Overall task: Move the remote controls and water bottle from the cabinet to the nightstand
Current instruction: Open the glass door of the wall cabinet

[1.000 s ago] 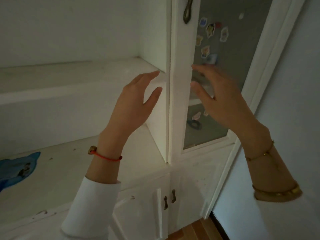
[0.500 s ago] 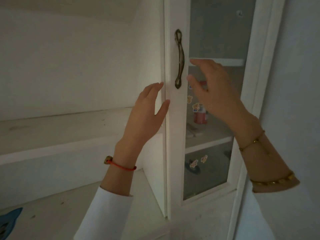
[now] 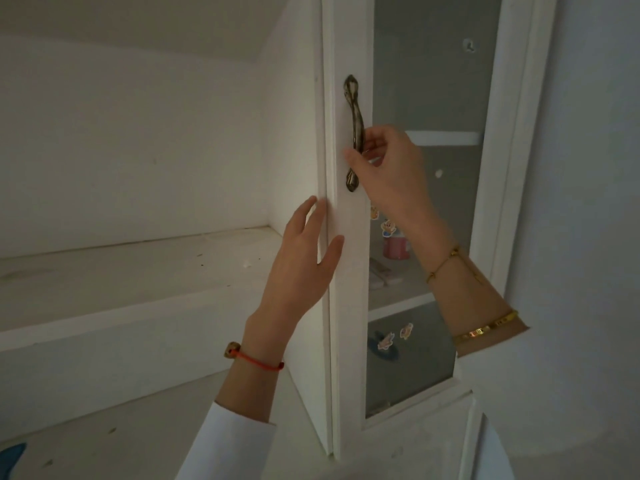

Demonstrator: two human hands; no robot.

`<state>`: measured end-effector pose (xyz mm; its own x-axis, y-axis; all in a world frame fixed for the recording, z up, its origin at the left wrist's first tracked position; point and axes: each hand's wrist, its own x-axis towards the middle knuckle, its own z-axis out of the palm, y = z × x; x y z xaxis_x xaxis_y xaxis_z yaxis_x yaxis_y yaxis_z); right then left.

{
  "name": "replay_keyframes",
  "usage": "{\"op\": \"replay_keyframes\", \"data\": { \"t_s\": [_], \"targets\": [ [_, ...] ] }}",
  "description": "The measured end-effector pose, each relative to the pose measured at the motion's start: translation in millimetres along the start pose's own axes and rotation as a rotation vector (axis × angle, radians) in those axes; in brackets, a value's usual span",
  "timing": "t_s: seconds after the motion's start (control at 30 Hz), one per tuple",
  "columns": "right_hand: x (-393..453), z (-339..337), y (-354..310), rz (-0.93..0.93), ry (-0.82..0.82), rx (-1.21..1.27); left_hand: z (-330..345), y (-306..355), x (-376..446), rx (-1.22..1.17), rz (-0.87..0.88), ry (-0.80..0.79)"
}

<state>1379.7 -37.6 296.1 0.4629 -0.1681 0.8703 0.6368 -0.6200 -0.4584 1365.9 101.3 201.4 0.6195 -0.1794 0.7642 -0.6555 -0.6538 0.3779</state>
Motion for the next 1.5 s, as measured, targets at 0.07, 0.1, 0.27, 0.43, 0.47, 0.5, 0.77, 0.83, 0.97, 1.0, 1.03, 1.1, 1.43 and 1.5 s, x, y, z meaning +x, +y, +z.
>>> {"op": "replay_keyframes", "data": {
  "t_s": [0.07, 0.1, 0.27, 0.43, 0.47, 0.5, 0.77, 0.83, 0.97, 1.0, 1.03, 1.1, 1.43, 1.5],
  "targets": [
    [0.9, 1.3, -2.2, 0.033, 0.010, 0.039, 1.7, 1.1, -1.5, -0.014, -0.007, -0.018],
    [1.6, 1.3, -2.9, 0.042, 0.010, 0.043, 2.4, 1.3, -2.3, -0.018, -0.010, -0.024],
    [5.6, -0.7, -1.9, 0.058, -0.002, 0.032, 3.4, 2.5, -5.5, -0.052, -0.019, -0.040],
    [5.4, -3.3, -5.8, 0.047, -0.012, 0.020, 4.9, 5.9, -9.0, -0.092, -0.027, -0.036],
    [3.5, -8.0, -6.6, 0.047, 0.008, 0.026, 5.1, 5.9, -10.3, -0.103, -0.024, -0.037],
    [1.0, -15.6, -7.4, 0.049, 0.032, 0.040, 5.6, 6.0, -11.2, -0.110, -0.023, -0.039],
    [-27.6, -113.9, -13.7, 0.002, 0.092, 0.180, 28.9, 54.8, -26.0, -0.324, 0.189, -0.103],
    [-33.3, -127.3, -15.2, 0.011, 0.104, 0.185, 40.7, 74.8, -31.3, -0.409, 0.260, -0.157],
    [-42.5, -145.2, -20.0, 0.069, 0.116, 0.188, 60.5, 99.6, -39.0, -0.523, 0.285, -0.186],
    [-44.3, -149.4, -20.7, 0.077, 0.119, 0.168, 63.1, 104.7, -40.8, -0.543, 0.289, -0.192],
    [-45.9, -154.2, -20.8, 0.078, 0.124, 0.138, 65.4, 110.4, -42.1, -0.560, 0.291, -0.193],
    [-48.3, -160.5, -21.2, 0.082, 0.141, 0.072, 68.3, 117.5, -44.1, -0.596, 0.306, -0.192],
    [-60.9, -219.5, -17.3, 0.033, 0.240, -0.190, 91.6, 161.8, -50.7, -0.687, 0.371, -0.242],
    [-63.9, -232.5, -16.0, 0.002, 0.257, -0.268, 98.7, 170.8, -49.7, -0.702, 0.391, -0.256]
  ]
}}
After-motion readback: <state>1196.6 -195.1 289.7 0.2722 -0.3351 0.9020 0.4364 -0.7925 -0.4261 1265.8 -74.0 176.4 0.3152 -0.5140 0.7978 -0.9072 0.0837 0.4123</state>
